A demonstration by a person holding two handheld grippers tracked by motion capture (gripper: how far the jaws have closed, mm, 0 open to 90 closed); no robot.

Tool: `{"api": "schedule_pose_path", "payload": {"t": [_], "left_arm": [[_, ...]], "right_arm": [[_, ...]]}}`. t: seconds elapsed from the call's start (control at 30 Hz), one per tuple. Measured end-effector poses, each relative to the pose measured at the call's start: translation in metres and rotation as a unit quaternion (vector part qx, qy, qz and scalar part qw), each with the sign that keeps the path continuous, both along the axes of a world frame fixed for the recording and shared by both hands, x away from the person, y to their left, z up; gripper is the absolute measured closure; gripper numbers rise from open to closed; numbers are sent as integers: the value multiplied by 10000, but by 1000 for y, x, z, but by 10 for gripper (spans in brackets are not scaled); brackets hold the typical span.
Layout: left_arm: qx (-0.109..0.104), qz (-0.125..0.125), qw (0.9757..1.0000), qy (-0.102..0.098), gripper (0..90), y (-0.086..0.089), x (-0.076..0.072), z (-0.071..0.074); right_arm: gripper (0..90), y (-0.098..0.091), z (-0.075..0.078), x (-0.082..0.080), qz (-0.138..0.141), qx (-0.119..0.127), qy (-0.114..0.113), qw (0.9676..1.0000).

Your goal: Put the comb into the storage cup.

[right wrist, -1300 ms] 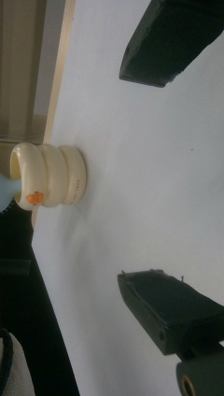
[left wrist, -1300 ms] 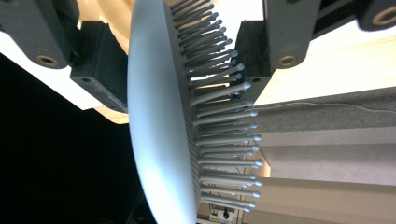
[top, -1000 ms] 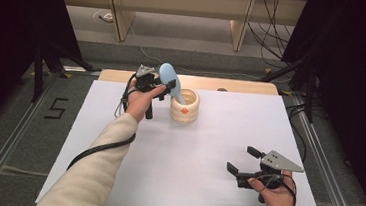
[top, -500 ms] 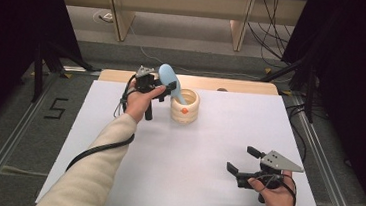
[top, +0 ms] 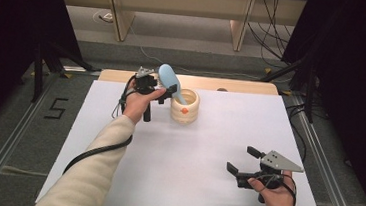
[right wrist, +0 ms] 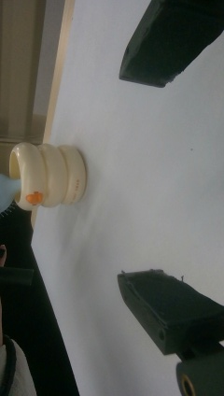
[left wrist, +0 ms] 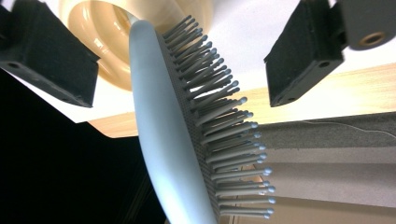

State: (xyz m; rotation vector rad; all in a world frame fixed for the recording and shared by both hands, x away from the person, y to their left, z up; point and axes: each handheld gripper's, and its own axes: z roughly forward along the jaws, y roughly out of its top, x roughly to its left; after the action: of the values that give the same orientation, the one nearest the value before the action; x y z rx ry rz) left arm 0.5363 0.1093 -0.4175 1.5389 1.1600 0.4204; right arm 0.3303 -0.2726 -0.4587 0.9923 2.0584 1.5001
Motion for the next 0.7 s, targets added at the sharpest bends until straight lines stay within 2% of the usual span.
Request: {"api": "schedule_pose_path", "payload": {"t": [0.23,0.53,0.7], "left_arm": [[161,-80,9998,-55,0,0,-5,2],[291,-174,9994,-33,0,10,-17,-6],[362,-250,9990,-90,0,14,-26,-8]], "right_arm": [[51,0,0,0,-4,-4,-1,10000],[51,0,0,0,-9,-5,-1,10000],[51,0,0,1,-18,3,1,10000]]}}
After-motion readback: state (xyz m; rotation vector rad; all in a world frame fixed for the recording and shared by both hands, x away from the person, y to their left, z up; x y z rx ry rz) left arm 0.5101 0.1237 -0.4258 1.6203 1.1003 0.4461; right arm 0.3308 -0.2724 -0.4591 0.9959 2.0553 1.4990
